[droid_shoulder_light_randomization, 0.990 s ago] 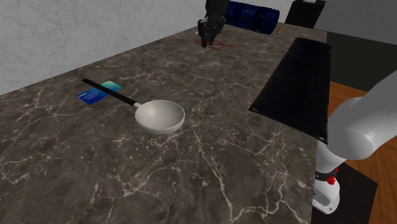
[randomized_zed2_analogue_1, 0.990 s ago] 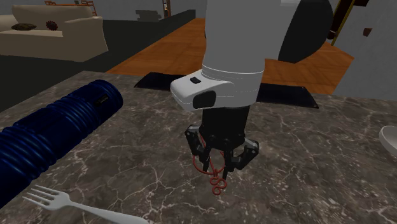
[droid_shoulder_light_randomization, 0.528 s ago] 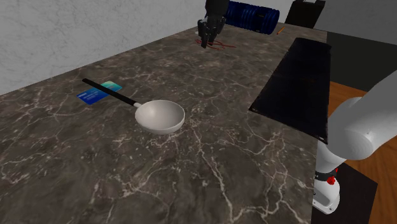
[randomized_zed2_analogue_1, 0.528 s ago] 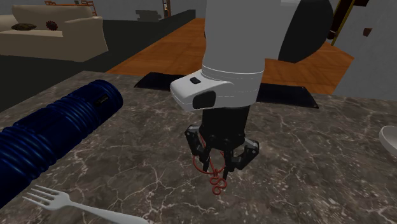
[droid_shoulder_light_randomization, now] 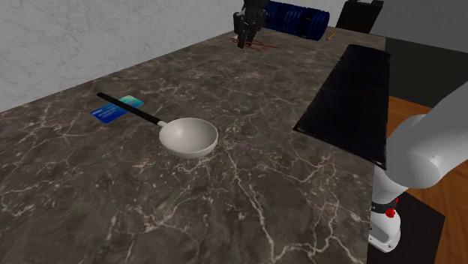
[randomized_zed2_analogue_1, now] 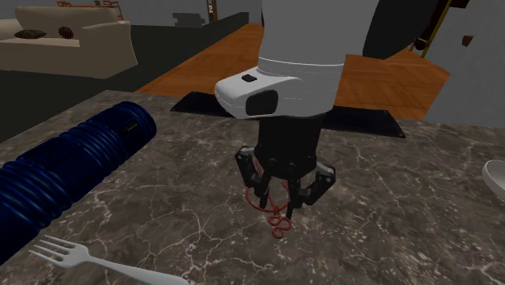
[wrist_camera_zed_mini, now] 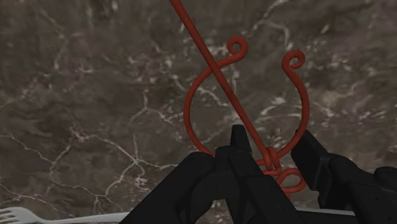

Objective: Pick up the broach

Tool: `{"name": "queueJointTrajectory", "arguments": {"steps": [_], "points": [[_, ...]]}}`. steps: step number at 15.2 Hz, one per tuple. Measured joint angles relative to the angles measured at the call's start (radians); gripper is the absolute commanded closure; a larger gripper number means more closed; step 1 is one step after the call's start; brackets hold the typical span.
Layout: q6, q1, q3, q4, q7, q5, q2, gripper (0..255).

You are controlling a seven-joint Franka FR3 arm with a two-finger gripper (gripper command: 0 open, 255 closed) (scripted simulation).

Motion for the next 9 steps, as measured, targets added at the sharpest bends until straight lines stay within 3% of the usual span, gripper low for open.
{"name": "queueJointTrajectory", "arguments": {"steps": [9], "points": [[-0.121,-0.001,0.001,0.148,0.003,-0.004,0.027,255]]}}
